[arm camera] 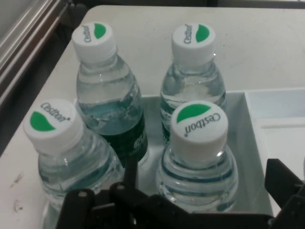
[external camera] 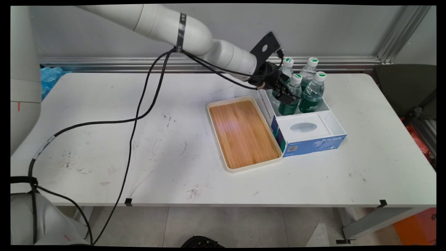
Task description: Pick up the green bottle from the white box, then place the picked object on the tray
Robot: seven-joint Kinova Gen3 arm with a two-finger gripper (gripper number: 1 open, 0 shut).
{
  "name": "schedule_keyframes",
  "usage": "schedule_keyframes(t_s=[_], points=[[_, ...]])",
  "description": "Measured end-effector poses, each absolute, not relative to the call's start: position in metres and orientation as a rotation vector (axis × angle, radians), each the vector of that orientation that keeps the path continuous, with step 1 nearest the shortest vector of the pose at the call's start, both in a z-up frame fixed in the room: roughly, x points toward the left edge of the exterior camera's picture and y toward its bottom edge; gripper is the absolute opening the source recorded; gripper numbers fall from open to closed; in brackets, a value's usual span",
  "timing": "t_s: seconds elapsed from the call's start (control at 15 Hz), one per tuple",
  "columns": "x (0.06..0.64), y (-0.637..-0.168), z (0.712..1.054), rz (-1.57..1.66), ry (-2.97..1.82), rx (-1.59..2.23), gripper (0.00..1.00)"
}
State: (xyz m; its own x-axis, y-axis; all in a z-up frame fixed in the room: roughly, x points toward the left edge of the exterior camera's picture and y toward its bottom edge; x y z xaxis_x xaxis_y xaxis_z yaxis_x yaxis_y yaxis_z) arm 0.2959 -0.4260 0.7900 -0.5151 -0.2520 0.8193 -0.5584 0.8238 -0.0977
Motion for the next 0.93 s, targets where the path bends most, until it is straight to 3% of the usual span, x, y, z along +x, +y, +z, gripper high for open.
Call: schedule_keyframes(t_s=[0.73,0.8,0.93], points=[[0.292,-0.43,0.775,0.43,-2.117,0.591,1.0],[0.291,-0.431,0.774,0.43,-2.116,0.592,0.0],[0.292,-0.431,0.771,0.429,-2.114,0.593,0.0]])
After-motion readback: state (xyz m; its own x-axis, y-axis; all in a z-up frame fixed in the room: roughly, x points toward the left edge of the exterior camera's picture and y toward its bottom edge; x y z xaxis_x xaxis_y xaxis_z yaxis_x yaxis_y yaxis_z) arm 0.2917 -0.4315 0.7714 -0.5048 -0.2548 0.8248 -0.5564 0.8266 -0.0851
